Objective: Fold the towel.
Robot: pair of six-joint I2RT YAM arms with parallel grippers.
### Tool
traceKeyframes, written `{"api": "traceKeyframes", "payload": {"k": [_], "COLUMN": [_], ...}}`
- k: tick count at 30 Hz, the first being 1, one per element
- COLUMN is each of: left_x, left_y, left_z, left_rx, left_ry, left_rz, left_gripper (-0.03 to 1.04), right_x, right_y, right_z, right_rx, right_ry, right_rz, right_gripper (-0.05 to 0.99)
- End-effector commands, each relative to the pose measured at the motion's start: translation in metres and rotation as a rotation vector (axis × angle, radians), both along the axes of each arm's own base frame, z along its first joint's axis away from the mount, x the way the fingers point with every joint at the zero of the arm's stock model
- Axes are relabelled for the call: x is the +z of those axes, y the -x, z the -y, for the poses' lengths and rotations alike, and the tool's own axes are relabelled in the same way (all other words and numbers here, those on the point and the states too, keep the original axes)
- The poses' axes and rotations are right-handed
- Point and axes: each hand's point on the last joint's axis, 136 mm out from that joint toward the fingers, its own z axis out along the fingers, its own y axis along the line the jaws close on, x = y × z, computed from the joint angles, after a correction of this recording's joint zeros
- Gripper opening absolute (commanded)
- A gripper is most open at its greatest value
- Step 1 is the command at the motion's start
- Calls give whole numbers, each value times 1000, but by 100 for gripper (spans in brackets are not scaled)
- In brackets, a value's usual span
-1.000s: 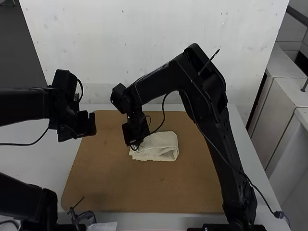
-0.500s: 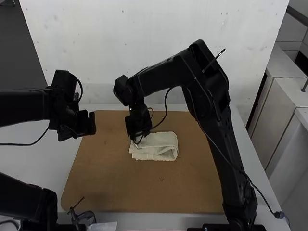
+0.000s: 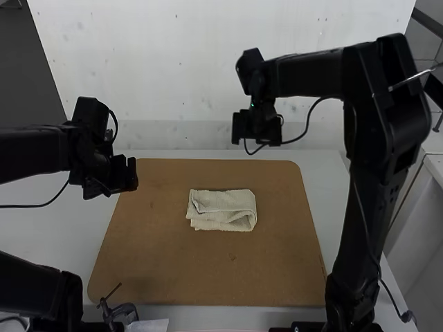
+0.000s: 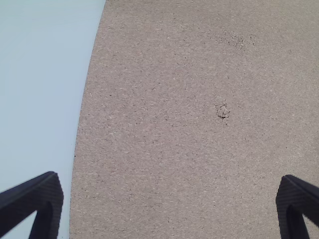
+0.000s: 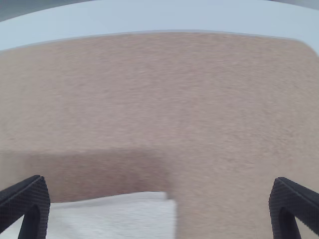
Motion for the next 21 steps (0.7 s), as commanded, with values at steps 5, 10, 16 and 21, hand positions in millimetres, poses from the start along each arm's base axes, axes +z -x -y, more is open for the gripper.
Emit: {"api": "traceKeyframes", "payload": {"k": [5,10,16,21], "left_x": [26,37,49,59], "left_y": [-2,4,8,14], "left_z": [-6,-7,-8,-10], "left_rx": [-20,-22,-1,5], "left_ry": [-54,-73,-55,-50], "left_rz": [84,140,181,231], "left_gripper": [95,95,95,95], "right_x": [5,21,40,59], "right_y": [33,65,103,132], "right_z": [119,155,184,204], "right_rx": [-109,-125,-173,-227], "right_ry": [56,73,66,86], "right_rz": [110,246,385,533], "right_gripper": [96,96,96,96]}}
